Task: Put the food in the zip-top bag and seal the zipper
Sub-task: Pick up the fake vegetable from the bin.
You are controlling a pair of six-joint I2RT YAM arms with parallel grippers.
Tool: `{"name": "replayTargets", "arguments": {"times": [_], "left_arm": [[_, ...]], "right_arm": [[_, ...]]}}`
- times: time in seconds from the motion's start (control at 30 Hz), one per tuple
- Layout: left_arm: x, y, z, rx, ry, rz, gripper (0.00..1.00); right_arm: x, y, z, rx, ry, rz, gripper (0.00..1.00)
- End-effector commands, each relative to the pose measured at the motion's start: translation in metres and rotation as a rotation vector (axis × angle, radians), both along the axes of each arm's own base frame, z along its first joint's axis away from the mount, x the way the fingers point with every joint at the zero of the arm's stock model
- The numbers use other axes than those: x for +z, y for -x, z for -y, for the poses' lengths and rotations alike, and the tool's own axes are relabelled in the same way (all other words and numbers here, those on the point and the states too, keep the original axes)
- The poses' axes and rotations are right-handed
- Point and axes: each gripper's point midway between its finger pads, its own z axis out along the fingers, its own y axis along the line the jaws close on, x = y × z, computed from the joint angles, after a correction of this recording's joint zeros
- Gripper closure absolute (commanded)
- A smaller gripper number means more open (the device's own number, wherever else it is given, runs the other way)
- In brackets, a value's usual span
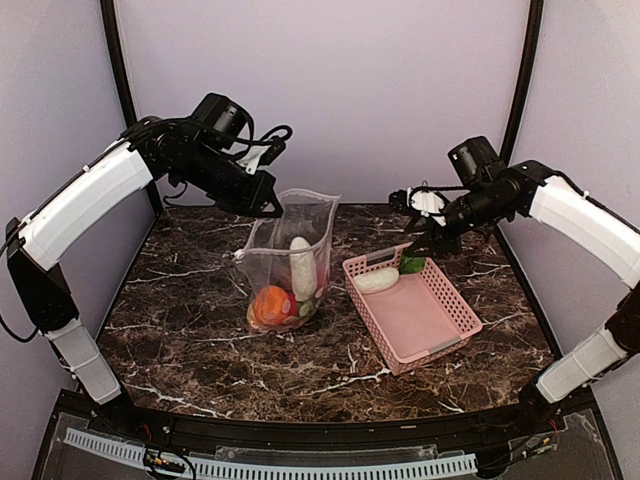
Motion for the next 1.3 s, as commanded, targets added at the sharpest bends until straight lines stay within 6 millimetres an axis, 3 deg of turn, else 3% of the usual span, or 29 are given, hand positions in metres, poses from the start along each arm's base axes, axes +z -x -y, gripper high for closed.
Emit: {"name": "replayTargets", "arguments": {"times": [0.0, 0.07, 0.1, 0.13, 0.17, 0.27, 0.37, 0.5, 0.6, 0.7, 0.9, 1.27], "left_arm": [[0.020, 0.009, -0.009, -0.009, 0.033, 0.062, 0.99], [0.017, 0.010, -0.010, -0.009, 0.035, 0.059, 0.99], [0.017, 0.011, -0.008, -0.012, 0.042, 0.061, 0.99], [0.015, 0.012, -0.009, -0.012, 0.042, 0.059, 0.99], [0.016, 0.011, -0.008, -0.013, 0.052, 0.064, 0.99], [0.014, 0.011, -0.007, -0.009, 0.061, 0.064, 0.99], [0.012, 0.011, -0.008, -0.008, 0.056, 0.062, 0.99], [0.011, 0.010, -0.008, -0.007, 0.055, 0.063, 0.99], [0.010, 0.011, -0.004, -0.016, 0.068, 0.056, 0.99], [0.008, 0.010, -0.003, -0.014, 0.067, 0.049, 0.99], [0.006, 0.010, -0.005, -0.008, 0.056, 0.046, 0.99], [0.005, 0.012, -0.009, -0.004, 0.043, 0.048, 0.99]], "right_arm": [[-0.021, 0.000, 0.009, -0.031, -0.016, -0.047, 0.45], [-0.038, 0.000, 0.012, -0.045, 0.014, -0.068, 0.38], [-0.045, -0.007, 0.014, -0.075, 0.030, -0.061, 0.27], [-0.051, -0.014, 0.017, -0.106, 0.049, -0.054, 0.08], [-0.058, -0.021, 0.019, -0.129, 0.070, -0.042, 0.02], [-0.062, -0.045, 0.027, -0.208, 0.096, 0.060, 0.01], [-0.050, -0.067, 0.034, -0.326, 0.076, 0.135, 0.01], [-0.042, -0.076, 0.036, -0.383, 0.117, 0.141, 0.01], [-0.059, -0.061, 0.035, -0.317, 0.225, 0.078, 0.01], [-0.049, -0.044, 0.020, -0.230, 0.152, -0.001, 0.01], [-0.055, -0.041, 0.006, -0.179, 0.119, -0.075, 0.01], [-0.013, -0.025, -0.027, -0.037, -0.078, -0.087, 0.01]]}}
